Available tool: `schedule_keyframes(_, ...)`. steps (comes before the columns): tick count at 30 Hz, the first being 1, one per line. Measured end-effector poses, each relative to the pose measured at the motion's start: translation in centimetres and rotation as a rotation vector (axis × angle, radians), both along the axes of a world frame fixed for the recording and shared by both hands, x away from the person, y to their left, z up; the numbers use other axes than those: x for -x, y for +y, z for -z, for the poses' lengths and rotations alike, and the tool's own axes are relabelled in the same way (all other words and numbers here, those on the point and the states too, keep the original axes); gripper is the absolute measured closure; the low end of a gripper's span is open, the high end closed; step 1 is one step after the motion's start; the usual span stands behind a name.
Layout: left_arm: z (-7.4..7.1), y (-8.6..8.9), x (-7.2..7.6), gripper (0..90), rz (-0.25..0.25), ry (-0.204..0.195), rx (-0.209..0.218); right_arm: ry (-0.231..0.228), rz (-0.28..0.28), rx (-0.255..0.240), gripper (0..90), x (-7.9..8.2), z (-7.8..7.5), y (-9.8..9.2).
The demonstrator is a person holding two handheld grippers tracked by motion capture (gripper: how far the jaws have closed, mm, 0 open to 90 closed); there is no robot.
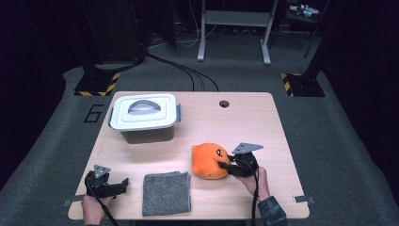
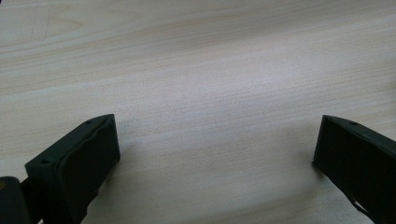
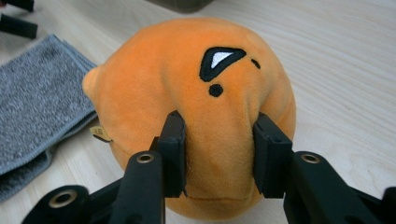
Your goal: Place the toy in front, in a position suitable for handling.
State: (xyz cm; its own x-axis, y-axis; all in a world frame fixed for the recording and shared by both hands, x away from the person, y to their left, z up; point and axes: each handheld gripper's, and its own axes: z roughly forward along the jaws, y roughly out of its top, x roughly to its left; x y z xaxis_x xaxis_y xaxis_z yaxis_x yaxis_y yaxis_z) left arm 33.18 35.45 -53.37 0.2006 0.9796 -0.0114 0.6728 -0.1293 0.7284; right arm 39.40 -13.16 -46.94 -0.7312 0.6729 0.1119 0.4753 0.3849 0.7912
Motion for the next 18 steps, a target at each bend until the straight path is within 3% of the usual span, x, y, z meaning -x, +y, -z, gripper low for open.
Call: schedule_keyframes(18,0.0,0.0,0.0,0.0,0.0,-0.002,0.0,-0.09,0.05,-0.044,61.8,-0.9,-1.8,-0.3)
